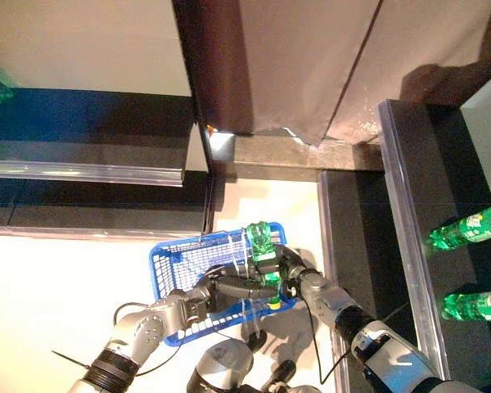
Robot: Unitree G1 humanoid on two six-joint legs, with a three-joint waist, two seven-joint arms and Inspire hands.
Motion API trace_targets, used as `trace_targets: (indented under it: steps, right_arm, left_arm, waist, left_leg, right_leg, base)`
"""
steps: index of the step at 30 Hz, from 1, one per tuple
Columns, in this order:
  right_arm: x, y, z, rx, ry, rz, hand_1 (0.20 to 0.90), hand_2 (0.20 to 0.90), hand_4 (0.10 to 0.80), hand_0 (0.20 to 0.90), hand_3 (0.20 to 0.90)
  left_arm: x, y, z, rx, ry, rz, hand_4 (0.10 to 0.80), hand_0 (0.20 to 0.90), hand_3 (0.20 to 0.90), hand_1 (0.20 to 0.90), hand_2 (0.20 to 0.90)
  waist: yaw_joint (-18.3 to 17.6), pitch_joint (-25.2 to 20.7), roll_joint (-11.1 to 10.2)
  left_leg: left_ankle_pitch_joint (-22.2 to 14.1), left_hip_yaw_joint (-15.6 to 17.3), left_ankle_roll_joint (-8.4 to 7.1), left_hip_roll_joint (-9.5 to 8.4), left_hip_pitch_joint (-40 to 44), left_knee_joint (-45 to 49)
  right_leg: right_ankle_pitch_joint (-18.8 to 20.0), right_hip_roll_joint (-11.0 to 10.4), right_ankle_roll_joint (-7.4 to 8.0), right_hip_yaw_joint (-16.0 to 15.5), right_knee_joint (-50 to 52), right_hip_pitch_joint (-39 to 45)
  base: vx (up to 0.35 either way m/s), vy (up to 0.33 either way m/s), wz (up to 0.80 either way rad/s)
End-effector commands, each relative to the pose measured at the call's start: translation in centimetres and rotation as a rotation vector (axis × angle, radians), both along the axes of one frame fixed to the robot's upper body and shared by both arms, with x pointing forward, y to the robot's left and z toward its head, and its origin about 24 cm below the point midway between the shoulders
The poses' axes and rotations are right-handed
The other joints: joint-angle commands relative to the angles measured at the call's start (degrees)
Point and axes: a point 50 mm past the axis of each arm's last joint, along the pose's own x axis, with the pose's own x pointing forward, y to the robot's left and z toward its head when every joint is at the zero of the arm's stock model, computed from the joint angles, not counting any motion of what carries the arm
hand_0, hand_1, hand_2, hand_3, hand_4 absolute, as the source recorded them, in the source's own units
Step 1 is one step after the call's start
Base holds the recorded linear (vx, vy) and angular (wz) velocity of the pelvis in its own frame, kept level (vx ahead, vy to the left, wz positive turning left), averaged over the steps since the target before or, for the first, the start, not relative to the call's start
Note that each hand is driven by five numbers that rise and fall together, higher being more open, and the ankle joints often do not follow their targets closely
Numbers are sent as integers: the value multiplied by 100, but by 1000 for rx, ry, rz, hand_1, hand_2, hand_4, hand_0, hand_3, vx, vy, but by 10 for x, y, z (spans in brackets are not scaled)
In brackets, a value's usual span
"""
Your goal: Pick up the drink and place into the basket.
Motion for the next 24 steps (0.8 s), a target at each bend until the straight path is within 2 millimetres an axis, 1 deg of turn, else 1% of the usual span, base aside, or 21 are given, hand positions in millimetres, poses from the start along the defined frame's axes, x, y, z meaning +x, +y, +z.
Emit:
trace_targets:
  steps: [1,3,6,10,11,12,13,14,19,24]
  right_arm:
    - [2,50,13,-2,-87,151,300,300,100,300,200]
    - [2,49,9,-39,-76,157,300,300,100,300,200]
    - [0,49,7,-56,-61,157,300,300,100,300,200]
    - [-1,44,2,-89,-32,135,300,300,100,300,200]
    - [-1,42,1,-91,-25,125,434,434,256,434,356]
    - [-1,42,0,-84,-18,117,547,547,388,547,488]
    - [-2,41,0,-80,-13,109,813,813,698,813,798]
    - [-2,41,-1,-74,-6,91,900,900,800,900,900]
    - [-1,39,-1,-65,5,50,900,900,800,900,900]
    - [-1,40,0,-76,13,57,900,900,800,900,900]
  left_arm:
    - [-36,-99,111,-764,-342,-452,100,300,200,300,300]
    - [-39,-105,114,-782,-336,-461,100,300,200,300,300]
    - [-42,-111,116,-814,-313,-472,100,300,200,300,300]
    - [-47,-116,117,-846,-280,-497,100,300,200,300,300]
    - [-49,-118,117,-853,-268,-505,100,300,200,300,300]
    - [-50,-119,117,-858,-257,-512,100,300,200,300,300]
    - [-51,-120,117,-859,-251,-515,100,300,200,300,300]
    - [-53,-121,116,-857,-246,-517,100,300,200,300,300]
    - [-53,-124,112,-857,-229,-489,100,300,200,300,300]
    - [-49,-122,110,-847,-233,-452,100,300,200,300,300]
  waist:
    - [247,-1635,99]
    - [280,-1653,83]
    - [297,-1679,85]
    - [323,-1710,53]
    - [326,-1719,47]
    - [325,-1729,39]
    - [323,-1738,27]
    - [319,-1752,18]
    - [264,-1816,24]
    - [220,-1852,22]
  left_leg:
    - [-359,568,-207,576,-237,10]
    - [-357,530,-219,570,-236,8]
    - [-353,494,-221,559,-239,9]
    - [-341,459,-231,543,-267,30]
    - [-338,447,-228,542,-263,26]
    - [-336,441,-230,542,-257,19]
    - [-332,435,-230,541,-252,7]
    - [-326,431,-231,538,-247,-1]
    - [-307,447,-231,539,-200,-46]
    - [-300,502,-229,554,-167,-66]
  right_leg:
    - [130,3,-154,-160,339,-200]
    - [123,4,-163,-196,325,-173]
    - [109,0,-170,-232,328,-154]
    - [96,-18,-168,-300,351,-135]
    - [93,-19,-167,-308,357,-128]
    - [92,-16,-166,-314,352,-120]
    - [96,-15,-163,-322,347,-116]
    - [101,-12,-162,-323,340,-110]
    - [122,-6,-150,-291,304,-77]
    - [154,-7,-136,-230,267,-67]
  base:
    - [24,-1,9]
    - [18,12,8]
    - [8,19,2]
    - [8,2,6]
    - [31,6,59]
    - [30,3,65]
    - [31,2,57]
    - [33,5,13]
    - [31,20,4]
    - [11,12,0]
